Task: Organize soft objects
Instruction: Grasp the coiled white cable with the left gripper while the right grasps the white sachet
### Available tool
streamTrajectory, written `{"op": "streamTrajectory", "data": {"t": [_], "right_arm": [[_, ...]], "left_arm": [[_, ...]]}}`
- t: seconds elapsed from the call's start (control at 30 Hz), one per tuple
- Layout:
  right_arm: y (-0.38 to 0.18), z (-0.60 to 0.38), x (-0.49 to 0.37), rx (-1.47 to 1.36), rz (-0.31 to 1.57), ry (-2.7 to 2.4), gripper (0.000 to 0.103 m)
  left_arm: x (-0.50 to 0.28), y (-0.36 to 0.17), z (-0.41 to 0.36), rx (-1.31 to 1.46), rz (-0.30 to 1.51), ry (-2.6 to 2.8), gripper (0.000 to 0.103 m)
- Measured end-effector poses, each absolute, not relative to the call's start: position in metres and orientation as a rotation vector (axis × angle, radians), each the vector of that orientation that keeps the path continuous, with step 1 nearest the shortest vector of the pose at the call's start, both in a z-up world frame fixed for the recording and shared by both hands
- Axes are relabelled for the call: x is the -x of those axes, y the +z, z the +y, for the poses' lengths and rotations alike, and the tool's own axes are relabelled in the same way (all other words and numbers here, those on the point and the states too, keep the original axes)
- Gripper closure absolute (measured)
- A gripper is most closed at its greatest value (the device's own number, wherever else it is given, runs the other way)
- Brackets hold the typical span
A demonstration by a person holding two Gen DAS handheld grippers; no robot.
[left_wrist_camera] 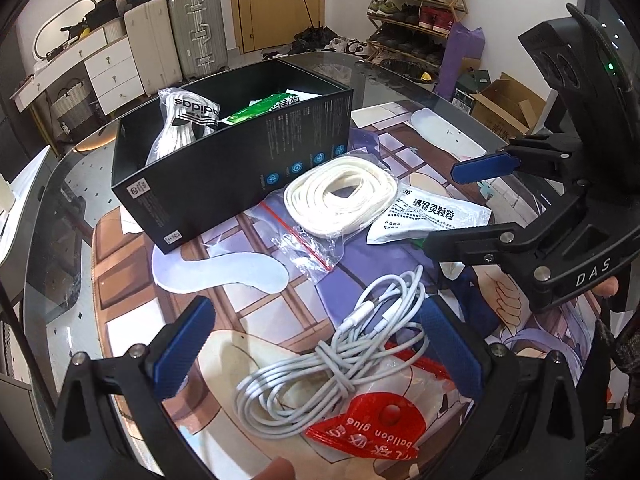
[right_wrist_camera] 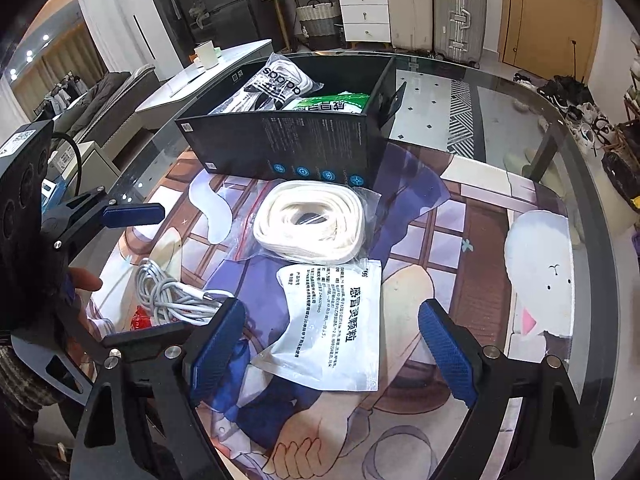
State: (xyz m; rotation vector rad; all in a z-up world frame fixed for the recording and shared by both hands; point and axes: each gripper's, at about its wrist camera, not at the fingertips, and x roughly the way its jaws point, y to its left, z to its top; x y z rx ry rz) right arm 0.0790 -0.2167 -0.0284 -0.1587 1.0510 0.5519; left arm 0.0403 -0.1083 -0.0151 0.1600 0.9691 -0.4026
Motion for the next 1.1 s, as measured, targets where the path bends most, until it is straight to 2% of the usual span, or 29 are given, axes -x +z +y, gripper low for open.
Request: {"op": "streamTrajectory", "data": {"t": [1.1], "right_arm": [[-0.05, -0.205, -0.086, 0.247, 1.059, 0.482, 0.013]], "left_arm": [[-0.057, -0.032, -0.105, -0.123, 1.002, -0.395, 0.001]]}}
